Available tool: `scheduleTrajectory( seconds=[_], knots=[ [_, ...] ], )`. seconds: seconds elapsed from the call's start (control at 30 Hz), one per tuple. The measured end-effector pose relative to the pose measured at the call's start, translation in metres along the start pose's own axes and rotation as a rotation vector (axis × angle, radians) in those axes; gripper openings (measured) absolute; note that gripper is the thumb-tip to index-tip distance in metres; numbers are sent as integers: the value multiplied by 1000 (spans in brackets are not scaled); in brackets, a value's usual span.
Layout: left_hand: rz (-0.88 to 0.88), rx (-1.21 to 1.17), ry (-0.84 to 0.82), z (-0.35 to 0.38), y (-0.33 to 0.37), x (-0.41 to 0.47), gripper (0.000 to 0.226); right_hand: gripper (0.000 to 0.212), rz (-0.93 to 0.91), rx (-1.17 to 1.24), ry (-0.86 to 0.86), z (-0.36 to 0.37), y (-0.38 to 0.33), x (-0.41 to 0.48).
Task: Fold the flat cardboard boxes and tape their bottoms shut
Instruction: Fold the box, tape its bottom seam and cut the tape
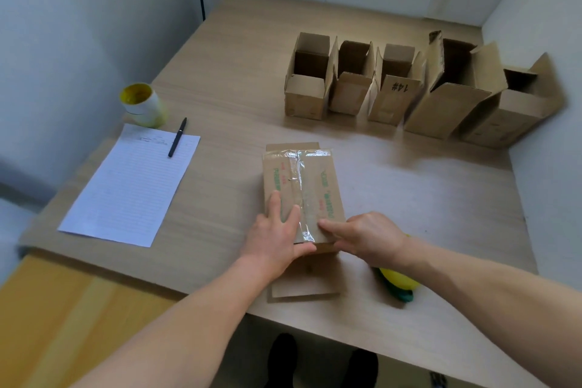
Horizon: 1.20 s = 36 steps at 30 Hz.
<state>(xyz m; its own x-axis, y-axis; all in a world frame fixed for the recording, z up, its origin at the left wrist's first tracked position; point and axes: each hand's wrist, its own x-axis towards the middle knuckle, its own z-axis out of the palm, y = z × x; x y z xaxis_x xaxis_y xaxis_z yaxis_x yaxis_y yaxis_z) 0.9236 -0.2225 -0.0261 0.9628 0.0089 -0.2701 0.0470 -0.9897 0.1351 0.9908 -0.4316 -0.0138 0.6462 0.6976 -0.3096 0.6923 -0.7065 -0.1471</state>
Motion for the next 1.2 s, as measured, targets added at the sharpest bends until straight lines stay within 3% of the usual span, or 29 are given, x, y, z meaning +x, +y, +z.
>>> scheduleTrajectory(
  seconds=[0.23,0.4,0.63,0.93,1.0,1.07,1.13,1.2],
  knots=[
    [-7,-61,-16,-3,-6,-3,99,62,15,175,19,-1,1,4],
    [-73,-30,40,5,0,0,94,57,7,216,49,4,-4,6],
    [161,-14,-11,13,-33,1,89,57,-60,309,-64,-8,-2,1],
    [283,-51,-238,-12,-52,4,105,69,22,430,-287,-26,0,-1],
    [251,15,-138,-28,-57,12,110,59,14,313,-218,-39,-2,2],
    [155,31,32,-42,-51,31,98,47,65,180,-8,-49,-3,13],
    [96,8,98,-52,-39,55,83,52,165,152,113,-57,-5,31],
    [97,-9,63,-58,-25,79,83,70,199,168,126,-61,-1,51]
  ],
)
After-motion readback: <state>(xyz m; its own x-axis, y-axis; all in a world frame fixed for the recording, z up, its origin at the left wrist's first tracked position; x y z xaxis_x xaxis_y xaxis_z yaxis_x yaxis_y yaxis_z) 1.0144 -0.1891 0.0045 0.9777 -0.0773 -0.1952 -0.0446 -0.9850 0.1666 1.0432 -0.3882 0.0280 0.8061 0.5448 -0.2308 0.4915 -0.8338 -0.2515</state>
